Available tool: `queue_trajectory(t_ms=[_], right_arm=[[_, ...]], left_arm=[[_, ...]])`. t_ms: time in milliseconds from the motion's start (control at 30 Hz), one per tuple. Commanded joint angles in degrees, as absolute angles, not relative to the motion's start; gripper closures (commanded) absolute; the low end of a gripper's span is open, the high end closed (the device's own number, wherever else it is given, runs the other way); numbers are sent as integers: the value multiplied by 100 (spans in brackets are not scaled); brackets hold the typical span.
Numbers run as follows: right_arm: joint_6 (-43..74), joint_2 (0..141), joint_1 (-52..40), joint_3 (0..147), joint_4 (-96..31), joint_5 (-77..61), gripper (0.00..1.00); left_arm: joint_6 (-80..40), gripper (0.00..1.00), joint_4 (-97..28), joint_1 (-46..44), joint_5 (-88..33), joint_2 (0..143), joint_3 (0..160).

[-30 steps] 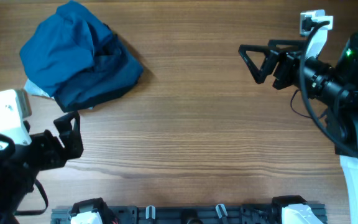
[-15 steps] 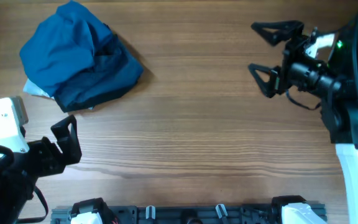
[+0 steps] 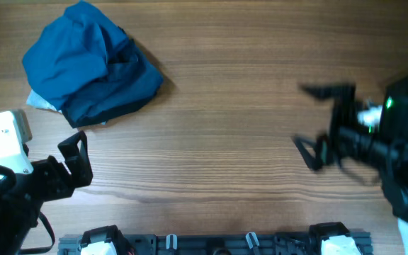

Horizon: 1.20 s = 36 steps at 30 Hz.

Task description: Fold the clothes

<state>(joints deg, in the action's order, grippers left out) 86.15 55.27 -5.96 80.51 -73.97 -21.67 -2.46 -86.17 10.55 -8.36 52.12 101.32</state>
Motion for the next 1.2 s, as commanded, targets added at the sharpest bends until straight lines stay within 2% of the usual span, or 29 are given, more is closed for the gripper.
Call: queue_trajectory(t_ms=[0,100,200,300,467,533,767,867,967,1167], right_arm=[[6608,5137,-668,8012,-8523,685,0],[6604,4827,-681,8012,-8809,1817,0],[6292,4484,-679,7988,-7977,2480,0],[4329,4189,-679,7760,-6576,2279,0],[49,3511,-679,6630,-3948,3,0],[-578,3173,-679,6016,-3509,-517,0],[-530,1551,-679,3162,-1981,-609,0],[-128,642,-679,1918,-1396,-604,0],[283,19,-679,1184,-1269,-607,0],[987,19,-681,454,-1066,-607,1]], left_arm=[[-305,0,-8604,1022,-781,5196,10125],[-305,0,-8604,1022,-781,5196,10125],[-305,0,-8604,1022,-781,5196,10125],[-305,0,-8604,1022,-781,5196,10125],[-305,0,-8604,1022,-781,5196,10125],[-305,0,-8604,1022,-781,5196,10125],[-305,0,-8604,1022,-781,5196,10125],[-305,0,-8604,1022,-781,5196,10125],[-305,0,-8604,1022,-781,5196,10125],[-305,0,-8604,1022,-781,5196,10125]])
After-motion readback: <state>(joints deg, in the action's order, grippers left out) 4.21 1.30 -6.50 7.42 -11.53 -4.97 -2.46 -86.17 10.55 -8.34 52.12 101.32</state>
